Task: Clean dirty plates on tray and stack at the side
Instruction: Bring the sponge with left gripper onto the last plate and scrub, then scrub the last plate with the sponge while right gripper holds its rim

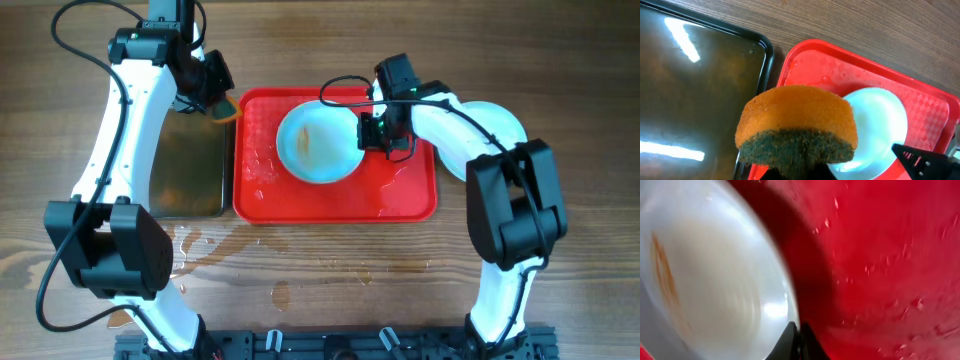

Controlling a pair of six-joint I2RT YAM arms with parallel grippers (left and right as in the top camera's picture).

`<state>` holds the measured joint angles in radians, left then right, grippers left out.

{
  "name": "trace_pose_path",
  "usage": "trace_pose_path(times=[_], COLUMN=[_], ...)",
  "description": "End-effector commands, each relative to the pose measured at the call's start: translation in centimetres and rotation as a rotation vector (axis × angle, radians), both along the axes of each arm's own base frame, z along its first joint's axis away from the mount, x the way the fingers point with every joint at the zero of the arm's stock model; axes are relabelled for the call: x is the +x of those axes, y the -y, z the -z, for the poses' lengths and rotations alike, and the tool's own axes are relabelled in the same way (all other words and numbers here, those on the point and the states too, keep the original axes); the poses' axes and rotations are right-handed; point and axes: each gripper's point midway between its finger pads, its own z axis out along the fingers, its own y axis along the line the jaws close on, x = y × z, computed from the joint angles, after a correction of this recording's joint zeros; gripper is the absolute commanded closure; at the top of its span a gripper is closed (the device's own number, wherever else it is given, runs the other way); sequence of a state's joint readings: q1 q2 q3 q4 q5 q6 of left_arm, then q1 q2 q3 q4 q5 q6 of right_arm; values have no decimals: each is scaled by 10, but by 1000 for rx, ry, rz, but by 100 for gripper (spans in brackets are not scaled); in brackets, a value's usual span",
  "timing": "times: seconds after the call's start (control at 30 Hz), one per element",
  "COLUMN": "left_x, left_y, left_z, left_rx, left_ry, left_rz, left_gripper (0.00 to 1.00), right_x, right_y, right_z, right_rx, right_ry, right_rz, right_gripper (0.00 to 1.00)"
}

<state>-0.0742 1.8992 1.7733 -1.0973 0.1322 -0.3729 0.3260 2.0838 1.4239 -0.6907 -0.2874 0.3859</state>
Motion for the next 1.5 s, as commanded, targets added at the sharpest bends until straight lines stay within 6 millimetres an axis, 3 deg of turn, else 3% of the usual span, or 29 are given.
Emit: trace_pose_path(times=[0.0,0.1,0.17,0.3,0.33,0.37,0.43,0.47,0.73,0.83,0.93,0.97,1.07,1.17,1.23,1.27,1.33,1.47], left_x=[1,1,2,5,6,6,4,3,0,-2,-8,-14,-34,-78,-101,-101,-80,-25], left_y=[4,4,4,4,4,5,6,10,122,137,136,133,127,113,122,131,140,158], left_z=[4,4,3,4,8,14,28,38,107,142,175,184,187,184,176,174,177,178], left_rx=[-17,-17,-18,-18,-18,-17,-15,-14,-43,-35,-27,-24,-19,-9,-98,-143,-141,-127], left_ry=[-8,-8,-1,4,0,-10,-38,-61,-28,-67,-132,-171,-260,-453,-510,-486,-387,-138], left_rz=[-1,-1,-1,0,0,0,4,12,478,512,511,509,502,500,615,662,678,687], left_gripper=[96,96,96,96,96,96,96,96,96,96,96,96,96,96,96,96,96,96], right_x=[-21,-19,-12,-2,-4,-7,-12,-13,-27,-27,-27,-26,-26,-25,-24,-24,-24,-24], right_y=[6,4,2,0,0,1,0,-2,-19,-19,-19,-20,-20,-20,-21,-21,-21,-20], right_z=[24,25,23,23,26,29,31,30,27,27,27,27,27,26,26,26,26,26], right_rx=[-29,-15,2,8,3,-2,6,14,71,71,71,71,71,72,75,75,75,75], right_ry=[-166,-162,-134,-81,-80,-89,-105,-110,-118,-118,-117,-116,-114,-111,-105,-105,-107,-109], right_rz=[187,202,201,160,134,126,114,108,-36,-36,-36,-36,-36,-36,-34,-34,-34,-34], right_gripper=[96,93,75,64,64,72,96,96,96,96,96,96,96,96,96,96,96,96])
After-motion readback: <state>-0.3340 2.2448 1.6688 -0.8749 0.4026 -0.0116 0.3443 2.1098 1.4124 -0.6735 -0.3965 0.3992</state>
